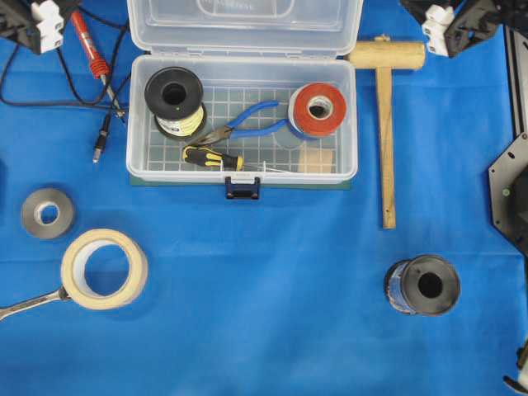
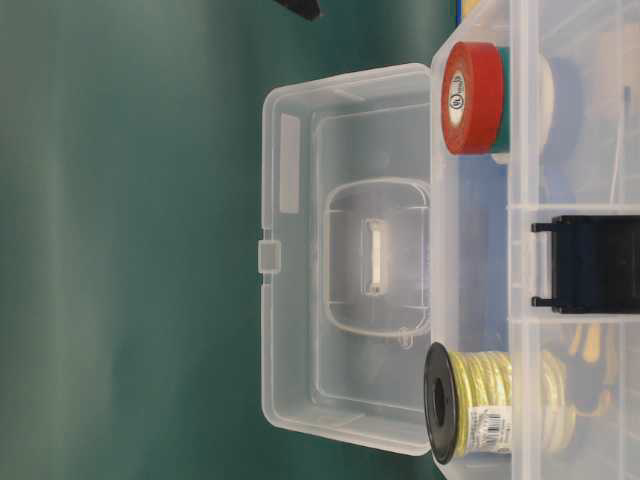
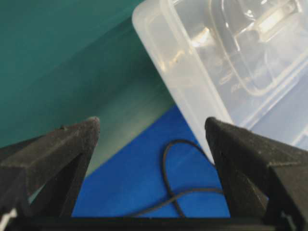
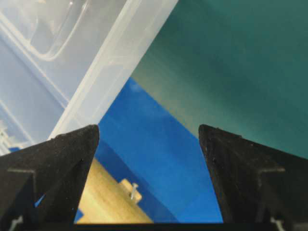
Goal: Open the tool box with both arms.
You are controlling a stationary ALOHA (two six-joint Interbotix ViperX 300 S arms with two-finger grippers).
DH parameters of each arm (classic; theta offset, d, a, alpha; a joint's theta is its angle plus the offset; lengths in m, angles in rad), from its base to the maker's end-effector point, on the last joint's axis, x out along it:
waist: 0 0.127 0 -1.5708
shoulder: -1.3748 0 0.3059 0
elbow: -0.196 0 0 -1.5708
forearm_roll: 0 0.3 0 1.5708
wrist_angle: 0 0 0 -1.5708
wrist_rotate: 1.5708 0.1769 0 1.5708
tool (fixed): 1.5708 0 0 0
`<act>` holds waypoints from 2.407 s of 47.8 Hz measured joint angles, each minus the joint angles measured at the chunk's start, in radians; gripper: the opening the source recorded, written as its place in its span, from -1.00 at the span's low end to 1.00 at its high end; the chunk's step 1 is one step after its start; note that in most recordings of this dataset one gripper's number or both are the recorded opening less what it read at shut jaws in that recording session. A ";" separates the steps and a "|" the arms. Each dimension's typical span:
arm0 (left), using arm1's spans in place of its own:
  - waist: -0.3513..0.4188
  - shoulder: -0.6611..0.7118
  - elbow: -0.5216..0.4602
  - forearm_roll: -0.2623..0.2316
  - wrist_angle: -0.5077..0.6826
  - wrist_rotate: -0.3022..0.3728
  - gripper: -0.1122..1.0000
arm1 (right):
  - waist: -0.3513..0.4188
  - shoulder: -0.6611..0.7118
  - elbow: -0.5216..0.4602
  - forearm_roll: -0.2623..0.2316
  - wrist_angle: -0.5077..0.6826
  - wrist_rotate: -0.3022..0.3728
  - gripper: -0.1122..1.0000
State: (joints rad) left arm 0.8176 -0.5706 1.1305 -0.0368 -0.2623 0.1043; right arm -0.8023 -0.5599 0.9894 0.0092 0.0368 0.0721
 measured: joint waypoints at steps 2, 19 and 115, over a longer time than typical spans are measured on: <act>0.000 -0.021 0.011 0.002 0.006 -0.002 0.79 | 0.000 -0.015 0.006 0.000 0.005 0.000 0.71; -0.110 -0.170 0.058 0.002 0.106 -0.012 0.79 | 0.081 -0.049 0.018 0.008 0.032 0.012 0.71; -0.680 -0.554 0.206 -0.003 0.453 -0.021 0.78 | 0.676 -0.391 0.247 0.014 0.241 0.011 0.70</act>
State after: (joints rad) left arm 0.1381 -1.1244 1.3361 -0.0399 0.1902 0.0828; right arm -0.1258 -0.9511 1.2364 0.0230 0.2777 0.0828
